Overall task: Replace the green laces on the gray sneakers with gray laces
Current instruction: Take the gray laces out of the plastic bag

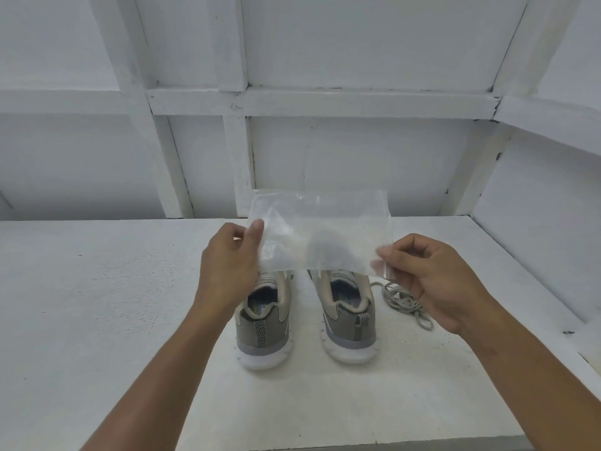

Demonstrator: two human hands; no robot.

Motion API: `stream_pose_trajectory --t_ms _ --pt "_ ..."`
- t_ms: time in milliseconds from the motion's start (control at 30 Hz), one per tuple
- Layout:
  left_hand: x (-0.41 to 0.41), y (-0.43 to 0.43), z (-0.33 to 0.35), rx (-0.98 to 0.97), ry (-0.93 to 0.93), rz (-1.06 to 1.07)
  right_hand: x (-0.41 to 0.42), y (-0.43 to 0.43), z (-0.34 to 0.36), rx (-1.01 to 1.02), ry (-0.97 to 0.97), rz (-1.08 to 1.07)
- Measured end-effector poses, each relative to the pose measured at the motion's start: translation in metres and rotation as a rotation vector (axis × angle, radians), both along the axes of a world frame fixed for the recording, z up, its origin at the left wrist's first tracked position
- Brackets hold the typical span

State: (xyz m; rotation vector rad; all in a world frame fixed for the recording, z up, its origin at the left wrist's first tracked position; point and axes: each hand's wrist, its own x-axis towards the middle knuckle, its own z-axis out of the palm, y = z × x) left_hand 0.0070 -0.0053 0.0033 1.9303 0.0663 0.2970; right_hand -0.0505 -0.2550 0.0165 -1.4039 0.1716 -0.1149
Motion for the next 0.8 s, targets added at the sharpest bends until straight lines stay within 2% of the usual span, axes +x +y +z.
stream_pose_trajectory --t_ms 200,333,367,500,633,800 --pt "0.008 0.011 0.005 -0.027 -0.039 -0.044 -0.003 -0.001 0.005 -0.073 -0.017 0.032" --pt "0.015 0.023 0.017 -0.336 0.258 -0.227 -0.006 -0.003 0.008 -0.085 -0.017 0.12" --pt "0.017 0.025 0.019 -0.396 0.271 -0.274 -0.008 -0.003 0.008 -0.101 -0.008 0.147" --pt "0.016 0.023 0.021 -0.369 0.093 -0.293 -0.009 -0.004 0.007 -0.163 0.034 0.212" --pt "0.01 0.018 0.023 -0.294 0.019 -0.31 -0.006 -0.001 0.012 -0.212 0.085 0.248" --pt "0.008 0.021 0.028 -0.245 -0.026 -0.217 0.0 0.003 0.01 -0.273 -0.011 0.137"
